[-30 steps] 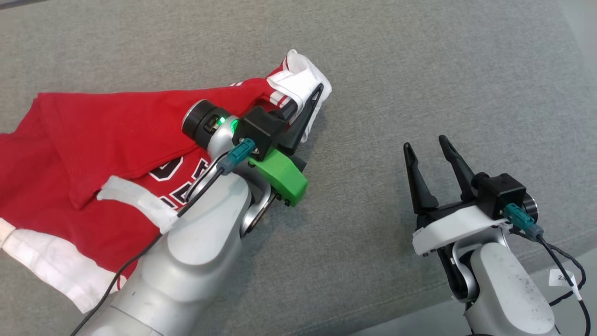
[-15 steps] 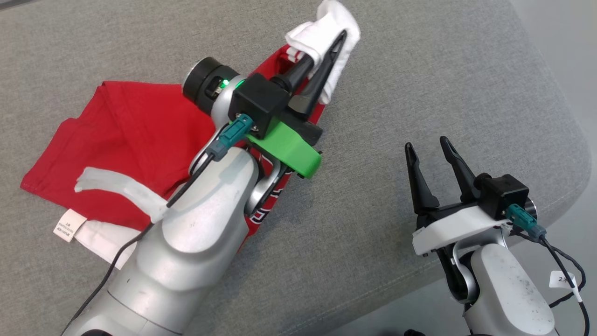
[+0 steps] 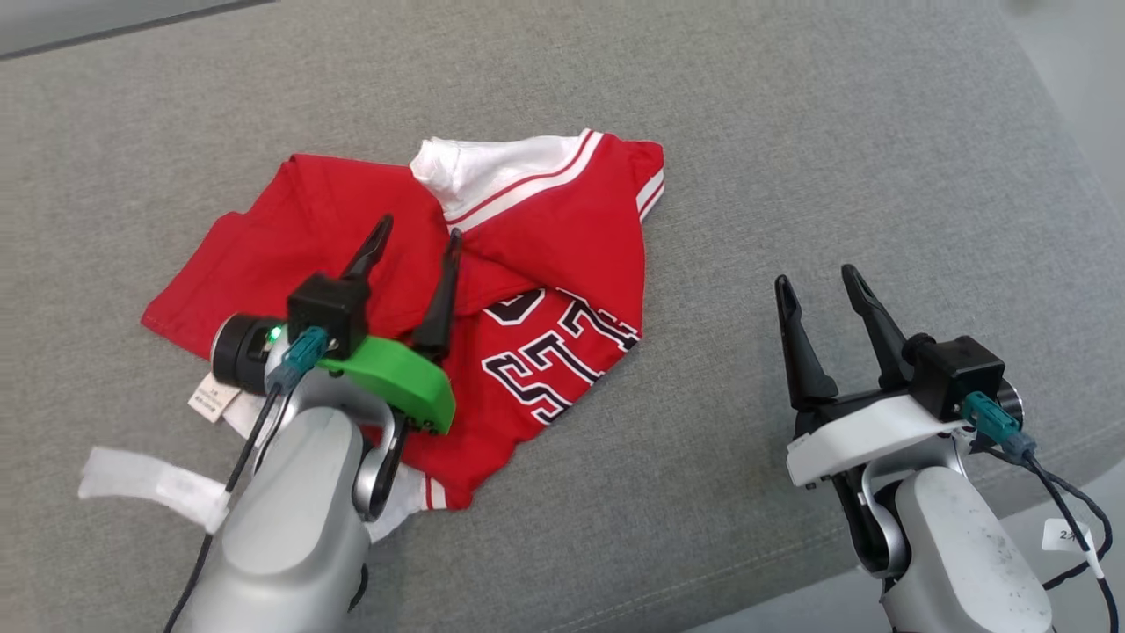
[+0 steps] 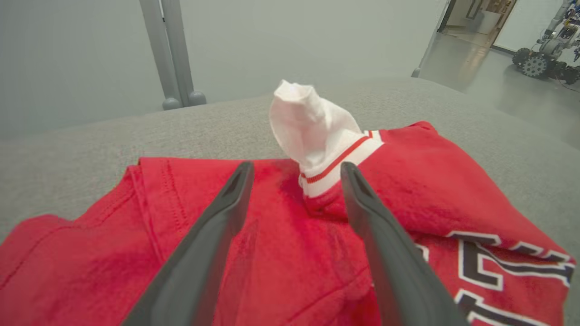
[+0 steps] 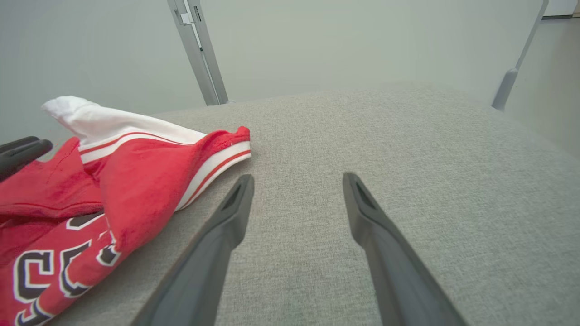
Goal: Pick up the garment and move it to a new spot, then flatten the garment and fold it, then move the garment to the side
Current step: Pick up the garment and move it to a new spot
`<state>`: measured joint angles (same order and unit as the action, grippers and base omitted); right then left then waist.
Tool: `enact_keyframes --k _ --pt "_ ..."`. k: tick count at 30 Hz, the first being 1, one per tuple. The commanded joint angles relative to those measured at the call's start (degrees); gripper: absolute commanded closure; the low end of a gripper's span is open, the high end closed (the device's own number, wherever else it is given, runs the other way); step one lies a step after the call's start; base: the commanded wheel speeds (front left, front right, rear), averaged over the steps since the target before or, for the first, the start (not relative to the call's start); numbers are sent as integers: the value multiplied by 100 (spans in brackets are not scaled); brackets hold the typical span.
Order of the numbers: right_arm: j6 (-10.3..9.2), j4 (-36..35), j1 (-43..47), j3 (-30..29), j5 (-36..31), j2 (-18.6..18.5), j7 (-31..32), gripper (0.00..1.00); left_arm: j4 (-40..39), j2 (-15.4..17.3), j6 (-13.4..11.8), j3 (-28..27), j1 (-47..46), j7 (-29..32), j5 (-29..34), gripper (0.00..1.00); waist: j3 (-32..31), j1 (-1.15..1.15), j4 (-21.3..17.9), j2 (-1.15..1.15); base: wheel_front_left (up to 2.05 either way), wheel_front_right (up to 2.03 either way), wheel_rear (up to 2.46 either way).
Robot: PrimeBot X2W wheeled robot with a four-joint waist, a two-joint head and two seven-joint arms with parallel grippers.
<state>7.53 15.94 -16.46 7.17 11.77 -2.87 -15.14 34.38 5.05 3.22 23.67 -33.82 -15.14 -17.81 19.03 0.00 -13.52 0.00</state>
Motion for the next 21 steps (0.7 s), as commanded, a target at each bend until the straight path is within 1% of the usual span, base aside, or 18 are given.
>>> enact_keyframes --k 1,5,8,10,15,21 --pt "-8 -12 92 -16 -62 -14 -1 0 -138 66 -70 -200 260 -2 62 0 -304 0 328 0 0 0 0" --pt "-8 -24 214 -123 -101 -60 -1 0 -495 44 -218 -810 905 -2 172 0 -540 0 642 0 0 0 0" --pt "-8 -41 330 -194 -164 -59 -1 0 -747 19 -236 -1149 1291 -2 326 0 -697 0 847 0 0 0 0" --pt "-8 -34 366 -208 -187 -60 -1 0 -823 14 -236 -1247 1419 -2 403 0 -745 0 907 0 0 0 0" --pt "-8 28 501 -222 -219 -55 -1 0 -1220 -6 -218 -1762 2028 -1 671 0 -986 0 1095 0 0 0 0" --pt "-8 93 694 -247 -204 -47 -1 0 -1645 -80 -110 -2213 2713 0 925 0 -1266 0 1217 0 0 0 0"
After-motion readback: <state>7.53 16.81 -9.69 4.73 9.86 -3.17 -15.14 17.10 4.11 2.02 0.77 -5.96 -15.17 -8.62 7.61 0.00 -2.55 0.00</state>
